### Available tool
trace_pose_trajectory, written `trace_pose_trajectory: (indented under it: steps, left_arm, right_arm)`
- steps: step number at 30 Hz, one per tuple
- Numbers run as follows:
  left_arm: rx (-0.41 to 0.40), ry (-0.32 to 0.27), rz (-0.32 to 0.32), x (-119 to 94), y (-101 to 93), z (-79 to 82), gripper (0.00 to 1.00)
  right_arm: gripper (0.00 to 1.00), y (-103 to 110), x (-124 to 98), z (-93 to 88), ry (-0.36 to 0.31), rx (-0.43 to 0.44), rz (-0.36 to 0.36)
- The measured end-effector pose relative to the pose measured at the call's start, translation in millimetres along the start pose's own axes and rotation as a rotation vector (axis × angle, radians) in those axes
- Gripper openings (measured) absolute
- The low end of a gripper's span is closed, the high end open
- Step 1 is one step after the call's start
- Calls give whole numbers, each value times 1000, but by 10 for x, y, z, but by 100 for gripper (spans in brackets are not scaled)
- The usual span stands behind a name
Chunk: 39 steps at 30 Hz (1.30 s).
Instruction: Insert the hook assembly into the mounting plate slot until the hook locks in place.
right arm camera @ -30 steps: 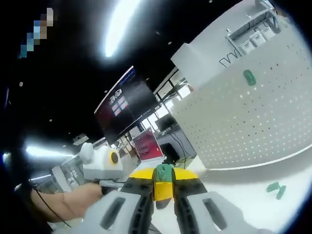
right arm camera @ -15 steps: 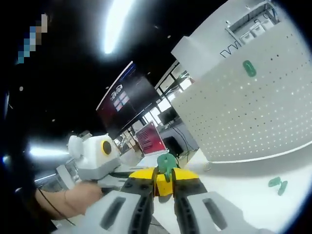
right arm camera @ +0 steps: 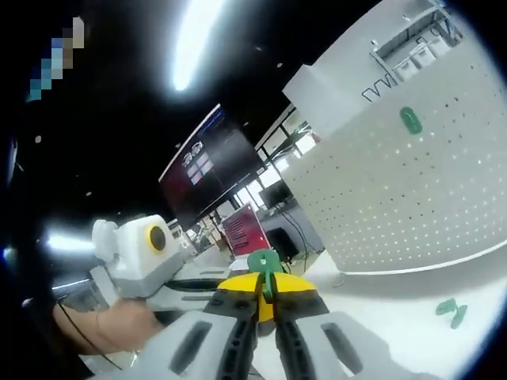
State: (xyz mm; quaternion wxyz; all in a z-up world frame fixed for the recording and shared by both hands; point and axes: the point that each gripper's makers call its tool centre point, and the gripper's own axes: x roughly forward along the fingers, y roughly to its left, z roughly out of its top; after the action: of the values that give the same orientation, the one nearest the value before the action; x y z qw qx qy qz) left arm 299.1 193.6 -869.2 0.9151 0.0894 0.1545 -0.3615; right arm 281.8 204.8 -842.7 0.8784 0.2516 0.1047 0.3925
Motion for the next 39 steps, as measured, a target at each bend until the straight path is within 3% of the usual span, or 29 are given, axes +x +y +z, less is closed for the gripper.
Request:
trace_pose_trajectory:
  steps: [4,8,16,23,30,32,35,39]
  left_arm:
    - [-10,5,4,3,24,-19,1]
    - [-74,-6,5,-21,48,-57,1]
    - [-94,-5,-5,-37,64,-107,3]
    - [-86,-44,-27,-47,41,-84,6]
    - [-85,-54,-51,-44,-2,-88,22]
    - [-86,-50,-55,-40,-9,-101,32]
    - [-90,-53,-47,-19,5,-132,60]
    - [-109,-75,-74,-33,-39,-125,70]
  right_arm:
    - [2,-16,11,-7,1,14,-5]
    - [1,4,34,-26,4,-9,-10]
    - [1,-4,56,-76,17,-1,-16]
    - [1,3,69,-71,31,-16,-13]
    - [0,2,77,-60,38,-32,-13]
    - [0,-9,71,-55,42,-43,-17]
    - [0,-39,65,-49,51,-73,-25]
    - [0,-72,56,-14,56,-98,-32]
